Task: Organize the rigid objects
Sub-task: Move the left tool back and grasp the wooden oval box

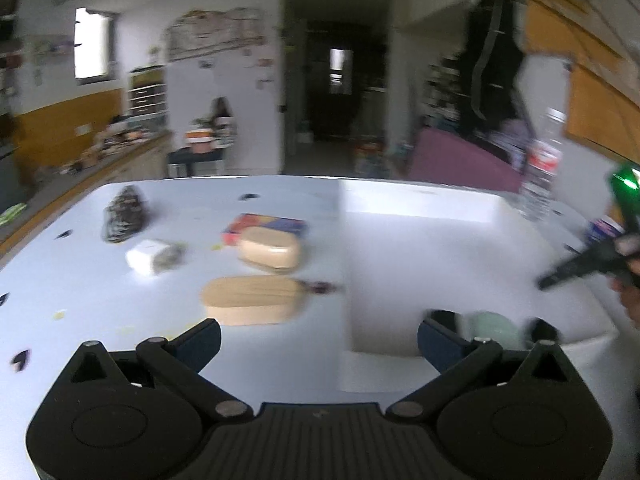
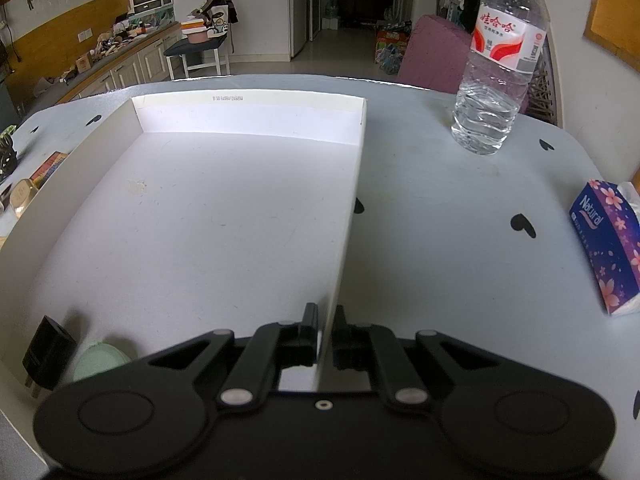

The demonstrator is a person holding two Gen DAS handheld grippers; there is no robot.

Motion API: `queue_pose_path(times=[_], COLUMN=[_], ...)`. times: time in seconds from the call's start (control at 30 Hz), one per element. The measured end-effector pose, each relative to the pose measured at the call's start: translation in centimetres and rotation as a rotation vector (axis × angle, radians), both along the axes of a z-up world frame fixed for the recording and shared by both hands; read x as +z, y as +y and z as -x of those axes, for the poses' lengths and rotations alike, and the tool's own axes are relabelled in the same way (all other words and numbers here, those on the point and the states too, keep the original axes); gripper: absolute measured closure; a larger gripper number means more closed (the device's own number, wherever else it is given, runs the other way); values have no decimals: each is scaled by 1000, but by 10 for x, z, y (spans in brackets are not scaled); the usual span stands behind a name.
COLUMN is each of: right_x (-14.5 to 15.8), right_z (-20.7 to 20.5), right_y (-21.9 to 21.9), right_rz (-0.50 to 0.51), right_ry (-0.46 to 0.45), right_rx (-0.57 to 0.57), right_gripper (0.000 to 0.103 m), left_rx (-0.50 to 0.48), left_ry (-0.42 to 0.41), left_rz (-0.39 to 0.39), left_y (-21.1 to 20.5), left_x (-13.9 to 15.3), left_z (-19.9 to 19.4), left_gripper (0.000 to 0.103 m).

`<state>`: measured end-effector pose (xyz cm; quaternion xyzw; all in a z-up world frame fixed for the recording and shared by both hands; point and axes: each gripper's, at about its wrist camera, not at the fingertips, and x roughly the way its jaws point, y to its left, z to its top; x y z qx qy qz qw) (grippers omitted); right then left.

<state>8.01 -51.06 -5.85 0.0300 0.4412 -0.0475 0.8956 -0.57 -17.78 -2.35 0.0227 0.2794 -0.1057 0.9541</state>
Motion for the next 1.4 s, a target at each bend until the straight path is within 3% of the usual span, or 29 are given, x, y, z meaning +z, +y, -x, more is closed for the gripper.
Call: queue_pose_path(times=[0.27,0.57,0.83,1.1,1.4], right_x=[0,0,0,0,-1], right_z=[0,0,0,0,0], right_y=[-1,0,0,0,0], right_rz=[1,1,0,3,2], right_ry=[0,0,0,0,-1], right_rx=[0,1,1,2,3], right_gripper=[96,96,96,96,96], left_rx=[141,119,127,142,239], left_ry=[54,159,188,146,123], left_rz=[19,17,-20,-22,-47], left_y=[38,29,19,25,58], left_x=[-7,-23,-38,-44,-41], left_z=[-45,-94,-121,-127,-120], left_gripper=[0,0,0,0,1])
